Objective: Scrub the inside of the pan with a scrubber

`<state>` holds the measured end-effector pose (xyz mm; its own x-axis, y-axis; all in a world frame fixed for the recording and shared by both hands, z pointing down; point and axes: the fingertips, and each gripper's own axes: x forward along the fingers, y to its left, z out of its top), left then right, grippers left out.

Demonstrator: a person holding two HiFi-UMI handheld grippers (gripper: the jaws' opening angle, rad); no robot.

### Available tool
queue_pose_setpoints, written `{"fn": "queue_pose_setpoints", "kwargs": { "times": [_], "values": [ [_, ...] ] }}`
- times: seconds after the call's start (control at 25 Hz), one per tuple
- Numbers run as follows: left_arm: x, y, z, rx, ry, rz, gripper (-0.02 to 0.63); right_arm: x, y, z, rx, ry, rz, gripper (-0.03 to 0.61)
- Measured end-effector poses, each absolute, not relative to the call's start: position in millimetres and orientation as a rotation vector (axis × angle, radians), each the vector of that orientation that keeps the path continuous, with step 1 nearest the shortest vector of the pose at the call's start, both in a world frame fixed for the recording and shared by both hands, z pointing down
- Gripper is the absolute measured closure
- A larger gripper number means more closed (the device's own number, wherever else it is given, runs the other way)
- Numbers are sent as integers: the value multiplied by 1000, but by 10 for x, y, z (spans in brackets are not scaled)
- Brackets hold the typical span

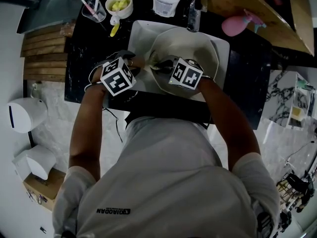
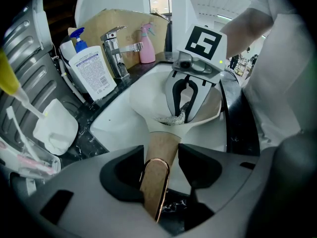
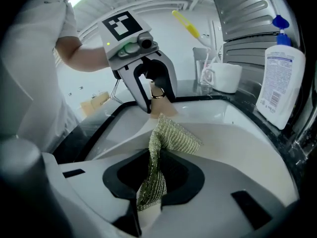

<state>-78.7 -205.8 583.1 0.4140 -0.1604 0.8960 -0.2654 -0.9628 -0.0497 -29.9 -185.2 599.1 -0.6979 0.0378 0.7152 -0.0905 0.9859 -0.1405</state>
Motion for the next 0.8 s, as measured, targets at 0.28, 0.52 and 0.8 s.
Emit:
{"fn": "queue_pose_setpoints", "kwargs": {
  "times": [0.28, 0.52, 0.8],
  "values": [
    [-778, -2065, 5824, 2555, -386, 1602, 388, -159, -1614, 5981, -170, -2284, 179, 489],
    [-780, -2064, 5825, 2553, -388, 1602, 388, -23, -1376, 6029, -308, -2251, 306, 491],
    [-783, -2063, 5824, 2549, -387, 1602, 388, 176, -1136, 6023, -421, -2183, 494, 492]
  ]
}}
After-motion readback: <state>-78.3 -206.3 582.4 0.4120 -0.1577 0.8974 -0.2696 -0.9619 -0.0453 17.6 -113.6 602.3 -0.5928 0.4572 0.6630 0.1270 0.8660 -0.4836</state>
